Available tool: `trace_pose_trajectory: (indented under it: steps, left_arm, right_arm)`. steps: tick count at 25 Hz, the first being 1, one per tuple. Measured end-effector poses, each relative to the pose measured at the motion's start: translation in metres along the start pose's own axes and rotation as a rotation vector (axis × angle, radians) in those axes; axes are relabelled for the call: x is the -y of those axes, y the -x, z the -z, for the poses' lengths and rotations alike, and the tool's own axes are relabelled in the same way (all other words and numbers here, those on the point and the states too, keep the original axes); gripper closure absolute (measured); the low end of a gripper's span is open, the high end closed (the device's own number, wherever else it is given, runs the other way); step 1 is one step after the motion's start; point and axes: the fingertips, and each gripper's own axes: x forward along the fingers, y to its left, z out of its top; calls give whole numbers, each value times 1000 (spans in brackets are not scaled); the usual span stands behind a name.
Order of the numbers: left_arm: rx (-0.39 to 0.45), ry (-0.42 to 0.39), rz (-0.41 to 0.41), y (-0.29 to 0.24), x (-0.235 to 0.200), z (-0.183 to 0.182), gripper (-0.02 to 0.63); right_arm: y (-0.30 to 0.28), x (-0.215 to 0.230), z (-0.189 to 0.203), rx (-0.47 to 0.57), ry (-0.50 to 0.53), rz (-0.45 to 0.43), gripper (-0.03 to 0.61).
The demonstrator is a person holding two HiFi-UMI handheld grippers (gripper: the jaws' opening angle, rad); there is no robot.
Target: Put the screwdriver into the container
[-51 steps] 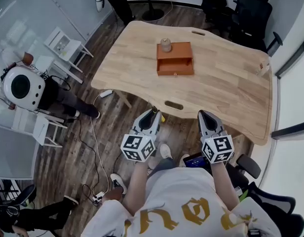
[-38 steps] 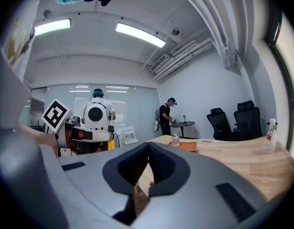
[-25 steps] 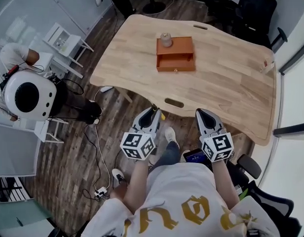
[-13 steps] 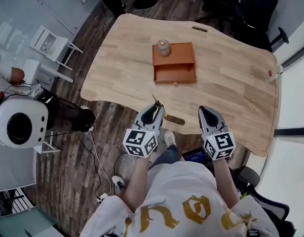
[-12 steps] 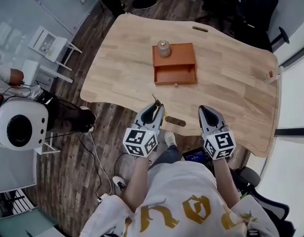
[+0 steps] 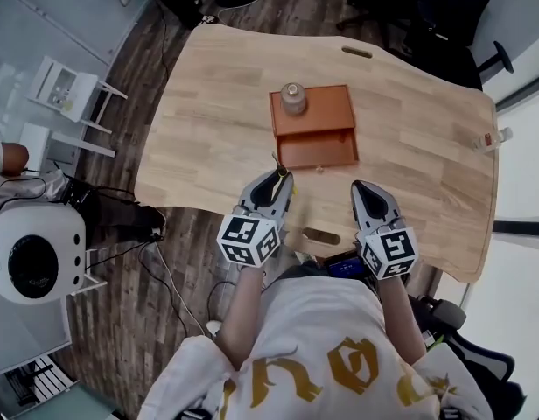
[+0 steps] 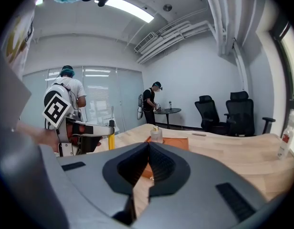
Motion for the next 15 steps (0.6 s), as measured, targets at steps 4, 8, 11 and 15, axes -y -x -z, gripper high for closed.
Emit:
trace_pose_trajectory:
  steps: [4,8,11,15]
  left_arm:
    - [-23,-17,24,-14,-9,-3,534]
    - [-34,-20,30,-28,-20,-9,534]
    - [-26,-39,45,-39,-18,-17,534]
    - [-22,-43,54,-53,-18,-26,534]
  right_arm:
    - [-8,11,2,-10,-25,40,568]
    - [-15,22,3,-8,-42,62,568]
    - [-23,28,3,-1,-44,58,568]
    - [-39,32,3,-1,-54,32,568]
